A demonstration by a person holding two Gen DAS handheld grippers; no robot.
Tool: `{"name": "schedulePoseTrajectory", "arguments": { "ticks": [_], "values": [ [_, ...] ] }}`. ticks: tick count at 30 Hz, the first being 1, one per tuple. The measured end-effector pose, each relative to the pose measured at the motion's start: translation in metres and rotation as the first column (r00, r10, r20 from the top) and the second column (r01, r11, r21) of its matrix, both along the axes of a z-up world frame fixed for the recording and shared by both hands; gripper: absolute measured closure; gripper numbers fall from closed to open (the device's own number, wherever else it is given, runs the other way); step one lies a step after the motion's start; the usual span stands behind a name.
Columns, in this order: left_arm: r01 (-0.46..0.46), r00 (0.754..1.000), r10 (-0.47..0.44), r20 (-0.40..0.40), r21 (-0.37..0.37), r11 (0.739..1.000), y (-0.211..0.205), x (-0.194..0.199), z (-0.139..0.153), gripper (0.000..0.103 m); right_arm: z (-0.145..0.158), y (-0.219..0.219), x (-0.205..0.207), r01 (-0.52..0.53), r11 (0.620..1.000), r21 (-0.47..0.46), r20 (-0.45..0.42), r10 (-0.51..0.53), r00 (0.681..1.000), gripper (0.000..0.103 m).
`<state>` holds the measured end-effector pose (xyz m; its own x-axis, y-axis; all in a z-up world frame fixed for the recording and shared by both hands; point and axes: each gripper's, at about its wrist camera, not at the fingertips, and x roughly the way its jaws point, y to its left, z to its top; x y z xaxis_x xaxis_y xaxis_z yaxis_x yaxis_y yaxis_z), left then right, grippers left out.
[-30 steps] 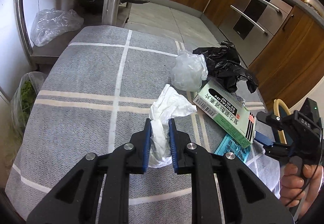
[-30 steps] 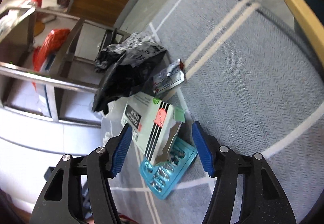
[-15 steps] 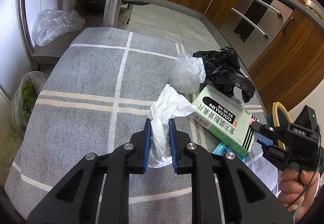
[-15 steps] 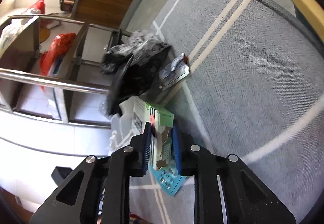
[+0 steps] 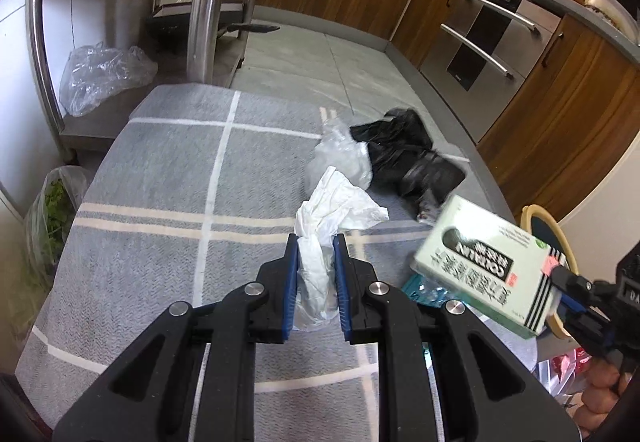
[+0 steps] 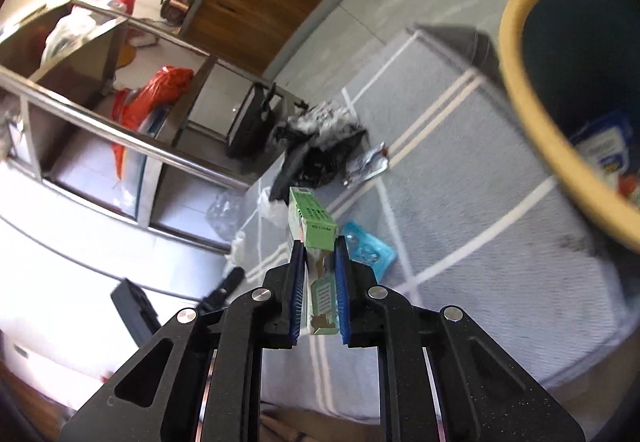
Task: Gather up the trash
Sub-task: 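Grasp the green-and-white medicine box with the right gripper while the left holds the tissue, then carry the tissue and medicine box over the bin with both grippers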
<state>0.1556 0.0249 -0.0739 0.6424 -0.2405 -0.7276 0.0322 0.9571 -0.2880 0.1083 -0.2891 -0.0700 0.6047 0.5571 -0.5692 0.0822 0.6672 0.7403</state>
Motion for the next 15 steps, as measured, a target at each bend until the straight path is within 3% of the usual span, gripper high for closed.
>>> {"name": "schedulePoseTrajectory", "arguments": {
  "ticks": [6,15],
  "values": [
    [0.045,0.997,-0.046,0.058,0.011,0.999,-0.024,-0.007,0.021,0.087,0.02,-0.018,-0.025,0.016,0.992,-0.128,0.036,-0.011,0.999,0.087],
    [0.112,0.986,-0.106,0.132,-0.038,0.993,-0.057,-0.017,0.051,0.087,0.033,-0.051,-0.049,0.087,0.985,-0.149,0.073,-0.076,0.994,0.087]
  ]
}}
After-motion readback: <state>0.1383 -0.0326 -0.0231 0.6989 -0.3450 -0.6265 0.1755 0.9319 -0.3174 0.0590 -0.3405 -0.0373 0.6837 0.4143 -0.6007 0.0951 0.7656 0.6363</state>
